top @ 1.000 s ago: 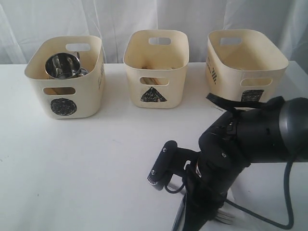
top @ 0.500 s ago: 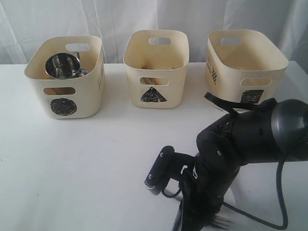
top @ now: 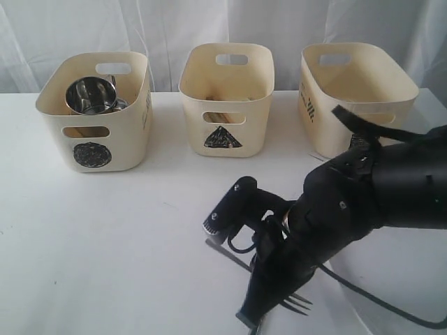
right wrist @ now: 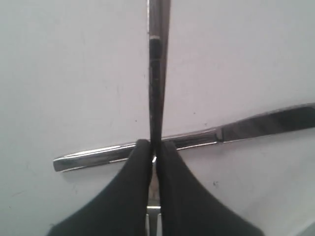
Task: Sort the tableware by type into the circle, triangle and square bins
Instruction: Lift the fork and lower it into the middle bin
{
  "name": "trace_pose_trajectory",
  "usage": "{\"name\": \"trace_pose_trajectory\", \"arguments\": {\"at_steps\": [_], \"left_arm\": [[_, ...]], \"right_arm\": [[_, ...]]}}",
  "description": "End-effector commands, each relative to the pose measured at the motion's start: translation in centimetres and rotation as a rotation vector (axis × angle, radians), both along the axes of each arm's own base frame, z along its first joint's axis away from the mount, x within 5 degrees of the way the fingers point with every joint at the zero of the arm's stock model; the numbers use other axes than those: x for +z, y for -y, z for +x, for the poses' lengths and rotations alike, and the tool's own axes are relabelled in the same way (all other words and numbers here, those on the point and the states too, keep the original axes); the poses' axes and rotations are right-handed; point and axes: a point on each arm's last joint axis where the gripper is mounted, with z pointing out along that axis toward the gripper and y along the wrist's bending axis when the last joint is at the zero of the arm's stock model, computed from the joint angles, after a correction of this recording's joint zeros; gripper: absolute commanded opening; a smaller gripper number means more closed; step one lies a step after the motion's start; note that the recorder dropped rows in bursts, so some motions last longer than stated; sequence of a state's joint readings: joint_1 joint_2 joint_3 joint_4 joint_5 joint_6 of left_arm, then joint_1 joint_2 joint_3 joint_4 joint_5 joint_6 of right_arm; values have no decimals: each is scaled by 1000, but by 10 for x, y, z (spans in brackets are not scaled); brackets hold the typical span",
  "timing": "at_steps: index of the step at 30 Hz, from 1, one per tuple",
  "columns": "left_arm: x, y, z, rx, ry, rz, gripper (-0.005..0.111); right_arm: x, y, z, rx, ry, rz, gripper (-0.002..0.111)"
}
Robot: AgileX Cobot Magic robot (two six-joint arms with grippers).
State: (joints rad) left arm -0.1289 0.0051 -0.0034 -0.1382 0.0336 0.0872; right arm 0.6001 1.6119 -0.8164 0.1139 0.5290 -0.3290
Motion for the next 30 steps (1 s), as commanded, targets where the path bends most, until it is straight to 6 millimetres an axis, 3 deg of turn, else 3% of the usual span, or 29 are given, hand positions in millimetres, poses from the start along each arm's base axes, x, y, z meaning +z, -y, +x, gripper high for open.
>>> {"name": "trace_pose_trajectory", "arguments": {"at_steps": [1, 11, 23, 30], "left_arm": [[0, 0, 0, 2, 7, -5, 42], [0, 0, 0, 2, 7, -5, 42], [0, 0, 0, 2, 7, -5, 42], [0, 0, 0, 2, 7, -5, 42]], "right_arm": [[21, 2, 0, -50, 83, 75, 0], [57, 10, 20, -199, 344, 285, 0], [107, 37, 79, -389, 774, 516, 0], [104, 46, 123, -493, 848, 549, 0]]}}
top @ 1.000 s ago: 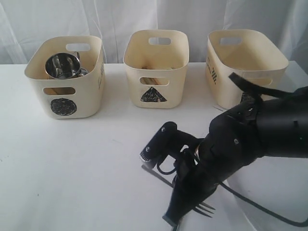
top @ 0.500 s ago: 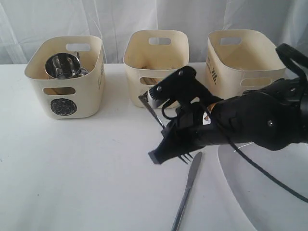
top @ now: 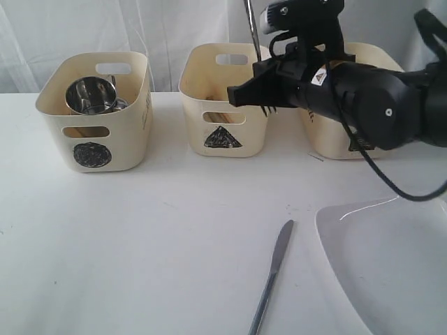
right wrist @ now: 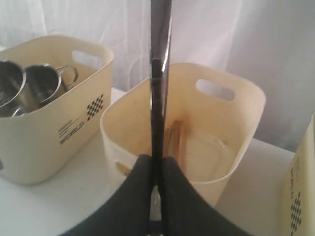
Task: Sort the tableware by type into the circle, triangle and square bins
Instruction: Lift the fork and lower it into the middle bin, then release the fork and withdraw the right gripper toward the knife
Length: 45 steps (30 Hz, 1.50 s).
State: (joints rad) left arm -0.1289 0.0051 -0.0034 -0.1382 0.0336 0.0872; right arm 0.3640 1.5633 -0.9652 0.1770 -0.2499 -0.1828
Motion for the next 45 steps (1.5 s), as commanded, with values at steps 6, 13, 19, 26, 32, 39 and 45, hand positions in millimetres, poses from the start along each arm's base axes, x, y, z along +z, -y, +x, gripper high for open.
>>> {"name": "trace_pose_trajectory", "arguments": {"at_steps": [6, 13, 19, 26, 32, 39, 45], "left_arm": [[0, 0, 0, 2, 7, -5, 42], [0, 0, 0, 2, 7, -5, 42], [0, 0, 0, 2, 7, -5, 42], [0, 0, 0, 2, 7, -5, 42], [0, 0, 0, 2, 7, -5, 42], [0, 0, 0, 2, 7, -5, 42], [0, 0, 0, 2, 7, -5, 42]], "right_arm": [[-11, -9, 58, -41, 42, 23, 0], [-17, -22, 99, -45, 80, 34, 0], [-25, -17, 131, -75, 91, 40, 0], [-49, -19, 171, -82, 29, 36, 0], [-60, -26, 190, -69, -10, 30, 0], [-62, -26, 191, -66, -22, 27, 28], [-51, -28, 187, -62, -28, 43, 31]]}}
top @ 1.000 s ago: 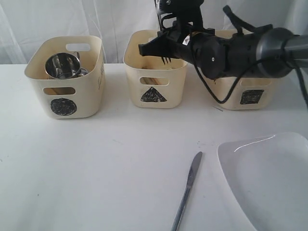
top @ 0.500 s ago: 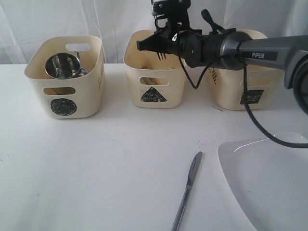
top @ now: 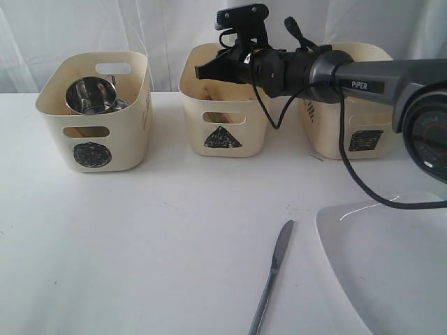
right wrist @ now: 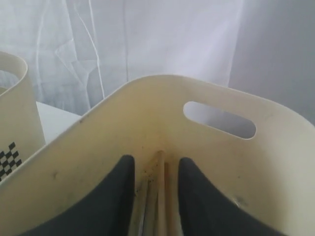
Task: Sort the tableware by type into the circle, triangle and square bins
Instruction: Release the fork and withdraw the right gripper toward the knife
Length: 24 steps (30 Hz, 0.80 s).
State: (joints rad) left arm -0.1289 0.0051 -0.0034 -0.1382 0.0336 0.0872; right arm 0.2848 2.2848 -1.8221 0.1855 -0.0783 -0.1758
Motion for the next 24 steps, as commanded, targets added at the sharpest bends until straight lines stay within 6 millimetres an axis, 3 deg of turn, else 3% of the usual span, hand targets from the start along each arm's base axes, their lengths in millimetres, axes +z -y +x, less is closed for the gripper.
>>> {"name": "trace_pose_trajectory", "arguments": {"at_steps": [1, 11, 24], "left_arm": [[0, 0, 0, 2, 7, -5, 42], [0, 0, 0, 2, 7, -5, 42], [0, 0, 0, 2, 7, -5, 42]], "right_arm": [[18, 1, -4, -2, 0, 25, 31], [28, 7, -40, 55, -203, -87, 31], [41, 36, -151, 77, -381, -147, 31]]}}
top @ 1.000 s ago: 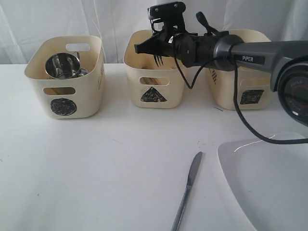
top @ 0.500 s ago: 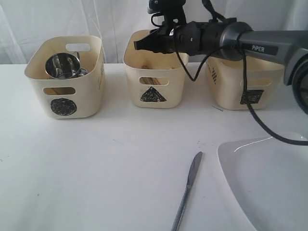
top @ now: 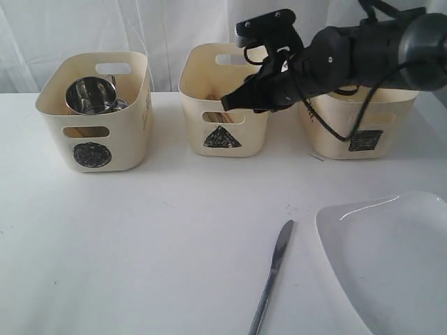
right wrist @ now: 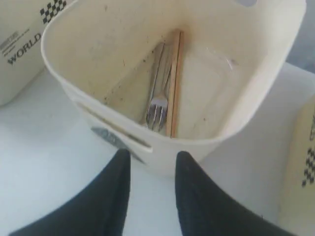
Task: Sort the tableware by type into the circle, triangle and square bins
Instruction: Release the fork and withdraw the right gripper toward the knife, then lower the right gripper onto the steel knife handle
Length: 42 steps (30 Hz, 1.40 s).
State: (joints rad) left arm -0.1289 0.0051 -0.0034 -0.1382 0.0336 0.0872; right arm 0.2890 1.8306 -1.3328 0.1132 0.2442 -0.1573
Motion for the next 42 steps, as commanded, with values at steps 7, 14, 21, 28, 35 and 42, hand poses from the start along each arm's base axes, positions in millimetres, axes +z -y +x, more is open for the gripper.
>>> {"name": "trace_pose_trajectory", "arguments": {"at_steps": [7, 14, 21, 28, 35, 42], "left_arm": [[0, 0, 0, 2, 7, -5, 42], [0, 0, 0, 2, 7, -5, 42], [0, 0, 0, 2, 7, -5, 42], [0, 0, 0, 2, 7, -5, 42], [0, 0, 0, 2, 7, -5, 42], [0, 0, 0, 2, 7, -5, 42]], "right_arm": [[-7, 19, -94, 32, -130, -41, 31], [-18, 29, -133, 47, -275, -78, 31], [-23, 27, -144, 30, -409, -23, 31], [-23, 21, -147, -6, -472, 97, 31], [-22, 13, -154, -37, -574, 239, 31], [-21, 11, -152, -69, -573, 293, 31]]}}
